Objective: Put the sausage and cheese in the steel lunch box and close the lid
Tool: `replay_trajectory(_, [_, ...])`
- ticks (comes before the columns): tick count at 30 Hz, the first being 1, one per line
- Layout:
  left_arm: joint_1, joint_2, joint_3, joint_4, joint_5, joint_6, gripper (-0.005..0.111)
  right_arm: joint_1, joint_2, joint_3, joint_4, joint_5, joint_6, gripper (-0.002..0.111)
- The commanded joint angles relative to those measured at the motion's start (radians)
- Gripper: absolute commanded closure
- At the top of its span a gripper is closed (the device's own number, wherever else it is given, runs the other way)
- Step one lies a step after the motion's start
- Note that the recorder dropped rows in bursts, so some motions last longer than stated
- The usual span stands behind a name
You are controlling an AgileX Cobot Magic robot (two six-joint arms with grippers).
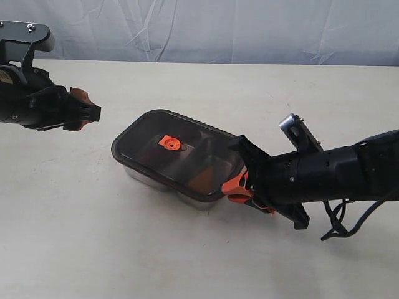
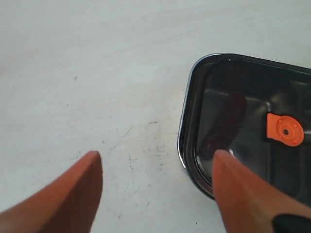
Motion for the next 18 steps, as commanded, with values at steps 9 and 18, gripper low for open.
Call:
replay_trajectory(9, [0.001,-0.007,0.003,-0.005,-0.007,-0.004,0.045,0.0,0.006,-0.096,0.001,-0.021,-0.041,0.093])
replay_trajectory(18, [0.001,-0.007,0.003,-0.005,-0.007,-0.003,0.045,0.0,0.006,-0.097,0.001,-0.021,-0.041,0.093])
